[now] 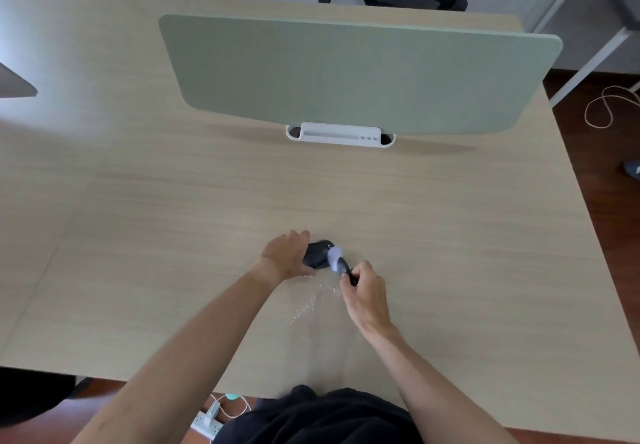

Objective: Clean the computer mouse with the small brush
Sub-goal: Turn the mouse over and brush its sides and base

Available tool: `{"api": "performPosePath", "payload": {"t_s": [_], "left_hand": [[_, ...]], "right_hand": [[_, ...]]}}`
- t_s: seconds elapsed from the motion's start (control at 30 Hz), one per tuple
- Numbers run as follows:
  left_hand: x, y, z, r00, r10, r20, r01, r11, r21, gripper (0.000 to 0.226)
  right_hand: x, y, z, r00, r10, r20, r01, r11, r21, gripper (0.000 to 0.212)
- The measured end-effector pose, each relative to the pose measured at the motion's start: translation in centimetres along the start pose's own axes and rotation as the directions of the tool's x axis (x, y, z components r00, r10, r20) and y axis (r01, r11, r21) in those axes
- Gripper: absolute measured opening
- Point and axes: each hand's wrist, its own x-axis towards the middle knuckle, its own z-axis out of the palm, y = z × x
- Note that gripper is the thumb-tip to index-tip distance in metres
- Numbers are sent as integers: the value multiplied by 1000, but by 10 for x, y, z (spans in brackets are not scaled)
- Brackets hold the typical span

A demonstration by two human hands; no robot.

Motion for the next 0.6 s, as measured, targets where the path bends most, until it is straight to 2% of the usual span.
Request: {"api": "performPosePath", "payload": {"t_s": [0.1,0.27,0.47,0.53,0.6], "left_hand": [[1,0,1,1000,-13,6,13,1000,-21,60],[1,0,2,1000,-23,-3,23,997,-71,62],[-1,-1,2,998,-55,2,55,996,-73,59],[-2,-2,4,998,-54,-11,53,995,-82,59],[-3,-3,8,998,-43,-50,39,995,-90,56]], "right_hand": [[0,-2,-2,999,14,-50,-12,999,40,22],[1,-12,2,987,-73,143,73,997,1,28],[17,-11,-18,997,-13,-74,10,999,-34,22],[15,-17,-18,998,-35,-57,37,999,39,21],[8,-24,-12,997,-73,39,69,994,84,18]]}}
